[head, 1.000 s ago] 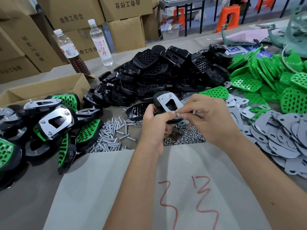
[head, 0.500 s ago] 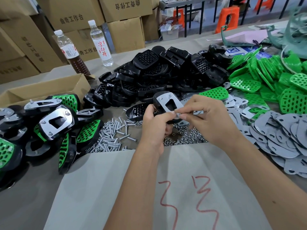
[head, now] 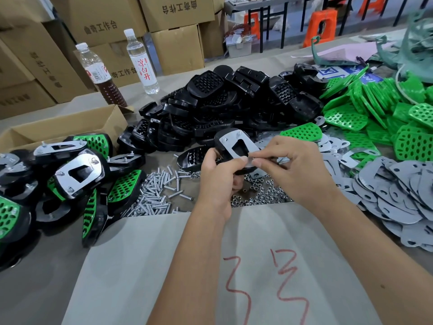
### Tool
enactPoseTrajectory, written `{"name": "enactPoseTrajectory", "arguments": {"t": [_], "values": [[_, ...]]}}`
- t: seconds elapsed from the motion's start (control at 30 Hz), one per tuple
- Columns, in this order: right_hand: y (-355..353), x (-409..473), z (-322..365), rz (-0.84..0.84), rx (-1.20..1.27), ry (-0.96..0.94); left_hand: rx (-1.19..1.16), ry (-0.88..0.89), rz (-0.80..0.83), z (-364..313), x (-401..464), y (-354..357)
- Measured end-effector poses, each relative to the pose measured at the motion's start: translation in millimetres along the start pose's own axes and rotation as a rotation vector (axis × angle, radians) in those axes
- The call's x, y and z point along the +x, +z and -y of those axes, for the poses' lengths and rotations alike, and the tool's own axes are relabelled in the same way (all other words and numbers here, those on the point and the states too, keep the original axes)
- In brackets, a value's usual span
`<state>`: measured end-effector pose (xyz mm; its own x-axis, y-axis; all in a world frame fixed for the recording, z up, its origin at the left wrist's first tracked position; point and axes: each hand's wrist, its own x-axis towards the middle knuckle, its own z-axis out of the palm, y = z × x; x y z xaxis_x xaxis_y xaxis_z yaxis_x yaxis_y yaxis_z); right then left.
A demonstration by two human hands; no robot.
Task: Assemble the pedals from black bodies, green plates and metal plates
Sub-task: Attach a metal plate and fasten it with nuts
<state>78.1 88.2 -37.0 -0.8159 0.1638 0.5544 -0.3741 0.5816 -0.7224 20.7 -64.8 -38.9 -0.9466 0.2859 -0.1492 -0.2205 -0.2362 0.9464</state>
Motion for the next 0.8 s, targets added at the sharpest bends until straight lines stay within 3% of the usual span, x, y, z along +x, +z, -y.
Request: {"name": "enactPoseTrajectory", "arguments": {"t": [0.37, 0.7, 0.8], "values": [[-2.0, 0.8, 3.6, -0.011, 0.078, 0.108, 0.024, 0.028, -0.011, 0.7, -1.4, 1.6], [3.9, -2.2, 6.5, -0.067, -0.056, 0.033, 0.001, 0.046, -0.009, 0.2, -3.1, 2.4], [4.8, -3.5, 5.2, -0.089, 0.056, 0.073, -0.011, 0.057, -0.008, -0.4, -3.1, 3.1]]}}
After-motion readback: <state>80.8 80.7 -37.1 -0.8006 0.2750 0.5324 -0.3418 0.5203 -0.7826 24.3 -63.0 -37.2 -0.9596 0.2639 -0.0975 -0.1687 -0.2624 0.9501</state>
